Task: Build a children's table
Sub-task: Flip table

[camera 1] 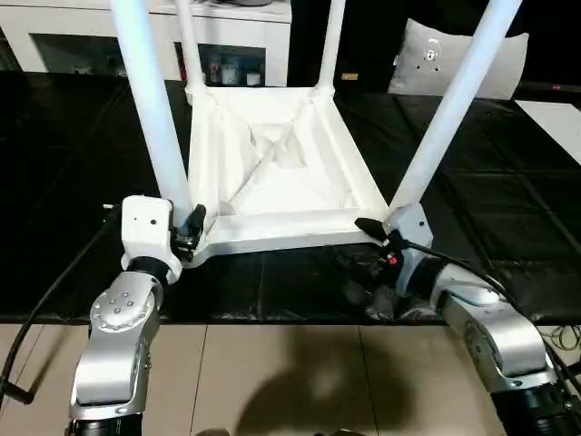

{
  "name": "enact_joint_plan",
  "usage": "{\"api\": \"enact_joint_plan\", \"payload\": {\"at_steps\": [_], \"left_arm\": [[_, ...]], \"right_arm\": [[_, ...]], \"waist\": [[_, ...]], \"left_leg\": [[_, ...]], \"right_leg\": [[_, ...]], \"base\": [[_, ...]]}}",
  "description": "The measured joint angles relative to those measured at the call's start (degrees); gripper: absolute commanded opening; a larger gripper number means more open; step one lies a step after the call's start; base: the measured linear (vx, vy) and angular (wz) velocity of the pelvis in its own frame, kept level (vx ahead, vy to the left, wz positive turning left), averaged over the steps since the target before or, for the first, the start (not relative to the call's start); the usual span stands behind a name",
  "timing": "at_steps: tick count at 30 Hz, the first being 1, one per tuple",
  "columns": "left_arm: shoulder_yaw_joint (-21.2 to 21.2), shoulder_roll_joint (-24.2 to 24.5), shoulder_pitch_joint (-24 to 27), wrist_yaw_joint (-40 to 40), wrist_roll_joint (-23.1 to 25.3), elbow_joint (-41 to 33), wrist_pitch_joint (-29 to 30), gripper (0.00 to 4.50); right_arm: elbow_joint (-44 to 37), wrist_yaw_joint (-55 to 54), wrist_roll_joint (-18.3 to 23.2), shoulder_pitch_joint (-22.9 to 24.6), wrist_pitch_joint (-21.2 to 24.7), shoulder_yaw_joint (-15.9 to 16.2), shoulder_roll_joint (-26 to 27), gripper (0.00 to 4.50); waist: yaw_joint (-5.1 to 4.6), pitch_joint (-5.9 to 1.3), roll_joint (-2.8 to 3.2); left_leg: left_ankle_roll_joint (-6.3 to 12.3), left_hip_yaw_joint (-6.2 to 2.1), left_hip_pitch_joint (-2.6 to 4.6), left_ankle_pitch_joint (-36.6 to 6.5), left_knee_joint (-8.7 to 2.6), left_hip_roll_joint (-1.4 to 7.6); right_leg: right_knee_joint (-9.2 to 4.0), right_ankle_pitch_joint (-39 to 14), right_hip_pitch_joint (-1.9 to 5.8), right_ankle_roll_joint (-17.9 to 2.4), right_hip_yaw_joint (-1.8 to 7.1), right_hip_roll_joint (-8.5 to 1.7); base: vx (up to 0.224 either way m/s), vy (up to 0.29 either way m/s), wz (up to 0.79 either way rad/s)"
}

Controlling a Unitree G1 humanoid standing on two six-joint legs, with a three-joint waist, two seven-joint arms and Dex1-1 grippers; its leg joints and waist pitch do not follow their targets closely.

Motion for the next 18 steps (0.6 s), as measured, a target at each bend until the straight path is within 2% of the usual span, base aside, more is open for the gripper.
{"api": "enact_joint_plan", "payload": {"at_steps": [9,16,18], "left_arm": [[-0.59,0.02,-1.46,-0.10,-0.93,2.68,-1.31,2.09],[-0.52,0.11,-2.65,-0.18,-1.21,4.13,-1.29,1.99],[-0.17,-0.81,-2.77,-0.14,-2.70,3.84,-0.32,1.98]], "right_arm": [[0.02,0.46,0.15,-0.03,0.15,0.66,0.00,4.50],[0.19,0.38,0.09,-0.29,0.61,0.98,0.12,4.50],[0.18,0.36,0.09,-0.29,1.01,0.99,0.12,4.50]], "waist": [[0.56,-0.01,-0.06],[0.64,-0.01,-0.07],[0.66,-0.01,-0.08]], "left_leg": [[-0.07,0.00,0.02,0.05,0.00,0.00],[-0.08,0.00,0.02,0.15,0.00,0.00],[-0.08,0.00,0.02,0.16,0.00,0.00]], "right_leg": [[0.00,0.04,0.01,-0.04,-0.01,0.00],[0.00,0.06,0.02,-0.04,-0.01,0.00],[0.01,0.07,0.03,-0.03,-0.01,0.00]], "base": [[0.000,0.000,0.00],[0.000,0.000,0.00],[0.000,0.000,0.00]]}}
